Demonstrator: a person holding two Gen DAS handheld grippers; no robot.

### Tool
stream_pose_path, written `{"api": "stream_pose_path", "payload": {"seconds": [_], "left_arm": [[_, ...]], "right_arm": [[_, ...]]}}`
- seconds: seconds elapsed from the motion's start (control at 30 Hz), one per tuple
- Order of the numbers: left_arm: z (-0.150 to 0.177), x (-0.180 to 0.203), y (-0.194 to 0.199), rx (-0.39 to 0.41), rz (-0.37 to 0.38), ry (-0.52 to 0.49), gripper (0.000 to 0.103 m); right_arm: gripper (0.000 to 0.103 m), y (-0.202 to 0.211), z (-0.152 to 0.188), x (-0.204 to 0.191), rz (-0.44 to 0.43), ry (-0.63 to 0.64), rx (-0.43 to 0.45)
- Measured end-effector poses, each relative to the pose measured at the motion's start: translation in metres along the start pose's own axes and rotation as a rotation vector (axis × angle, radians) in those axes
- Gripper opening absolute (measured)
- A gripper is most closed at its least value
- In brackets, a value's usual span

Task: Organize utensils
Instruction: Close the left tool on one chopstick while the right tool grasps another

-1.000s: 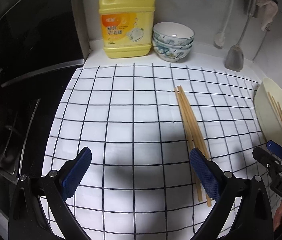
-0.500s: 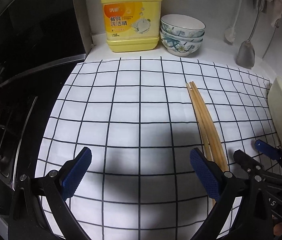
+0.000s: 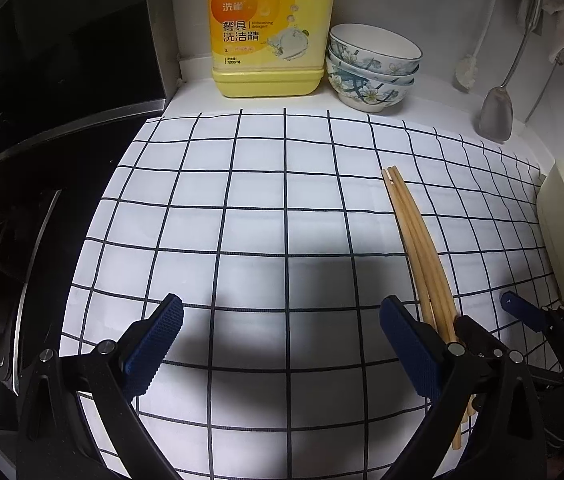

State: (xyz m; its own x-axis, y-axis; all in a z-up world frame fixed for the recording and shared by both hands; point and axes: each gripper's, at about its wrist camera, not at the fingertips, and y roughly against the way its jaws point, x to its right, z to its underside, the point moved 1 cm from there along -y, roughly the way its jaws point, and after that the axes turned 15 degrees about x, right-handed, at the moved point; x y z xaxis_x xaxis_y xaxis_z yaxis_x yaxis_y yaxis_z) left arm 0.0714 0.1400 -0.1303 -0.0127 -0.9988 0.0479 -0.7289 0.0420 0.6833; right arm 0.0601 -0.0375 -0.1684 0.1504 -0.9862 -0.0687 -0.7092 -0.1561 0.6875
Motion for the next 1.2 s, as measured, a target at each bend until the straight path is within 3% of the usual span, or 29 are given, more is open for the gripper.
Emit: {"api": "stream_pose_path", "payload": {"seconds": [0.3,0.73,1.2], "left_arm": [[0.001,0.011,-0.003,-0.001,0.030,-0.012,0.097],[0.017,0.048,-0.008,-0.026,0.102,-0.045,0.097],[0.031,0.059,-0.020,-0.063,0.021,-0.064,0.098]], "right_arm": [[0.066,-0.004,0.001,-0.001,0.026,0.056,0.004],[0.066,-0.007,-0.003,0.047,0.082,0.006,0.019],[0.066,-0.003,-0.001,0.058,0.052,0.004,0.033]]}}
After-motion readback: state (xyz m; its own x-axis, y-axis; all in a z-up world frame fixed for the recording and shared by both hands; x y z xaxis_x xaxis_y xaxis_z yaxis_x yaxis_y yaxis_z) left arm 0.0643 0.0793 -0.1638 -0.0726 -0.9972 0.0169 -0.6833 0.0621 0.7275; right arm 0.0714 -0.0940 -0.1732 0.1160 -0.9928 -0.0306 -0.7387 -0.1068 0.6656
